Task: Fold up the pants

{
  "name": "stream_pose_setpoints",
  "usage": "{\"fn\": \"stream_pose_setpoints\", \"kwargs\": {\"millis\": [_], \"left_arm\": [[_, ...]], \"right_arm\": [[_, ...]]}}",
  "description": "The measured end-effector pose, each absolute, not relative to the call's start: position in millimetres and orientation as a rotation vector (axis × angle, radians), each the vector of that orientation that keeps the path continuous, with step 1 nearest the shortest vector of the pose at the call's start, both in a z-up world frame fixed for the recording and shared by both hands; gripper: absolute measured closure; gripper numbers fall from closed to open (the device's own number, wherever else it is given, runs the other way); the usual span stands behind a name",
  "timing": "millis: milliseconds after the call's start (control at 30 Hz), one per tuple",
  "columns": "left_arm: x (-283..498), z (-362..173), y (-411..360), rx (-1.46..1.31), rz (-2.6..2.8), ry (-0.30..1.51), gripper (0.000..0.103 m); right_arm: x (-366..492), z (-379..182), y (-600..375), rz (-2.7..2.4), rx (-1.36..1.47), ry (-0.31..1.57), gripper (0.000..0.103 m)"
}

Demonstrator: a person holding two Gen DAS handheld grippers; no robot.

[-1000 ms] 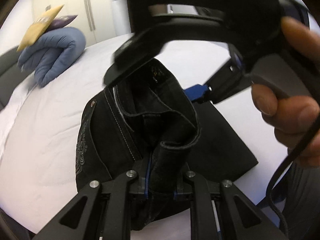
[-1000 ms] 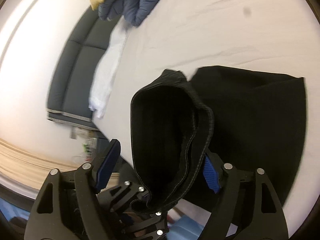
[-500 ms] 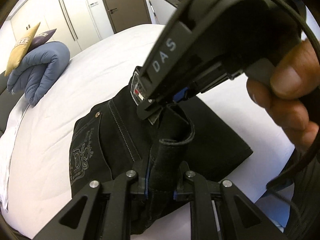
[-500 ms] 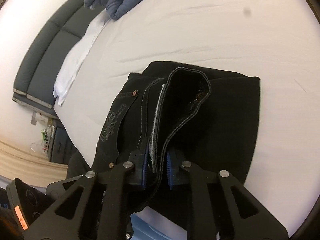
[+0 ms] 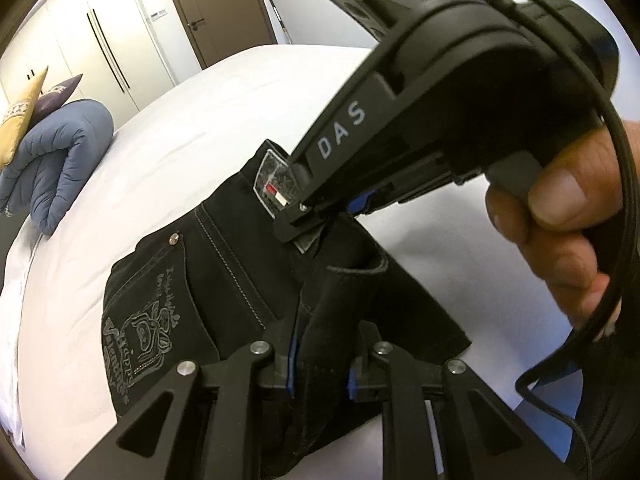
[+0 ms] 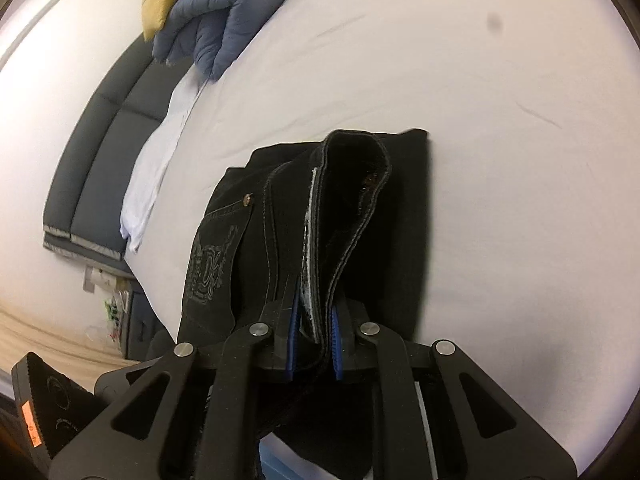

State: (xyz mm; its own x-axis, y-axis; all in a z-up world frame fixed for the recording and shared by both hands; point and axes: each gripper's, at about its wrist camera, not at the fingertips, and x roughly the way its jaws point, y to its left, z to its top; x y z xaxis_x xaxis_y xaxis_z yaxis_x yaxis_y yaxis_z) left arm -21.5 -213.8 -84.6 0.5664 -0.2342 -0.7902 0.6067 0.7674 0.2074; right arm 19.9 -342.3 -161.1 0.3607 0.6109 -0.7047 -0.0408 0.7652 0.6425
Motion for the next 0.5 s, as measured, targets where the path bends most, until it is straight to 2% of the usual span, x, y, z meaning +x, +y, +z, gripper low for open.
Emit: {"fn": "stream_pose_setpoints", "kwargs": {"millis": [233, 400, 500], "left_arm": [[-22.2, -102.2, -217.4, 0.507, -0.533, 0.844, 0.08], [-23.2, -114.8, -211.1, 0.477, -0.552, 0.858, 0.073], [-18.6, -105.4, -197.2, 0.389, -0.592, 0.898, 0.056]], "right_arm": [[14.0, -178.8, -352.0, 0.419, 0.616, 1.137, 0.091], [9.9, -201.1, -357.2, 0.407, 0.694, 1.131, 0.091], [7.6, -213.3, -364.0, 0.471, 0.782, 1.099, 0.09]]}}
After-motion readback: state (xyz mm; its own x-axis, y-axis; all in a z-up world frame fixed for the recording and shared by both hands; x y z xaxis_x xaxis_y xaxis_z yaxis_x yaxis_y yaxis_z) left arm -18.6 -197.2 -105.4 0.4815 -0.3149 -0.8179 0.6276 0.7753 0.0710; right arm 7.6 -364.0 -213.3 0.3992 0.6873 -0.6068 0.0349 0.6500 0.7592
